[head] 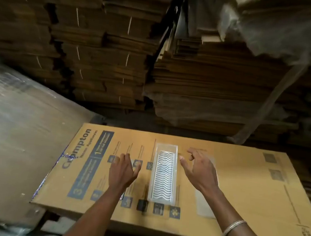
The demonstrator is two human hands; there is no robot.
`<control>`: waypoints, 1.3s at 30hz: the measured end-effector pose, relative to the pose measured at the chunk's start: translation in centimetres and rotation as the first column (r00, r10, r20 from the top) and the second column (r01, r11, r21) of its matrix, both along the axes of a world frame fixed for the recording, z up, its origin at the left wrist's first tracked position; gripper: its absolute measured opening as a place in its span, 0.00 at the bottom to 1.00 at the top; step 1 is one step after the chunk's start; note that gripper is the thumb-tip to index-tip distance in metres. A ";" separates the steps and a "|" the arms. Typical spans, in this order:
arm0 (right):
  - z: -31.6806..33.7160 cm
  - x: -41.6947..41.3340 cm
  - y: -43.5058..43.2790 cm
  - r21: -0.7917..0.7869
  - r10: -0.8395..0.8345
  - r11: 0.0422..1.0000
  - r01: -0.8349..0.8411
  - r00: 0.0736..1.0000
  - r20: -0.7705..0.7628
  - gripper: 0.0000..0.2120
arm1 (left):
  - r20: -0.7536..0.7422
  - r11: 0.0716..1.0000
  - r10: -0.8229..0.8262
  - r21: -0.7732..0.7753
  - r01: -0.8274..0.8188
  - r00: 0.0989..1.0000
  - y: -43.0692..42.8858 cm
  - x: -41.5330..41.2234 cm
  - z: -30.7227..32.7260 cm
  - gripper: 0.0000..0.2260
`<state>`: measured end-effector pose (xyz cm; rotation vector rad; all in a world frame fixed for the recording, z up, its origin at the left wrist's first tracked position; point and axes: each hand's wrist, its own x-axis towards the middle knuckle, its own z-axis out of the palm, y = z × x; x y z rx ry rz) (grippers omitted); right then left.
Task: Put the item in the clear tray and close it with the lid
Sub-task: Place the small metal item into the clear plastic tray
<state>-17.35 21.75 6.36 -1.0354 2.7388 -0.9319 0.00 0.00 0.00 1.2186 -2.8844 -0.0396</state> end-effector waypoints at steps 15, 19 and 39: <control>-6.9 1.4 1.2 0.125 -0.124 0.987 0.102 0.976 0.178 0.23 | 0.209 0.956 0.148 0.218 -0.194 0.967 -1.7 0.8 -6.7 0.21; -8.1 1.5 1.6 0.142 -0.158 0.981 0.133 0.970 0.186 0.22 | 0.198 0.939 0.158 0.274 -0.209 0.967 -2.0 0.6 -7.1 0.19; -8.5 1.0 0.9 0.132 -0.175 0.979 0.154 0.970 0.169 0.22 | 0.074 0.820 0.264 0.507 -0.264 0.962 -1.3 -0.5 -8.2 0.13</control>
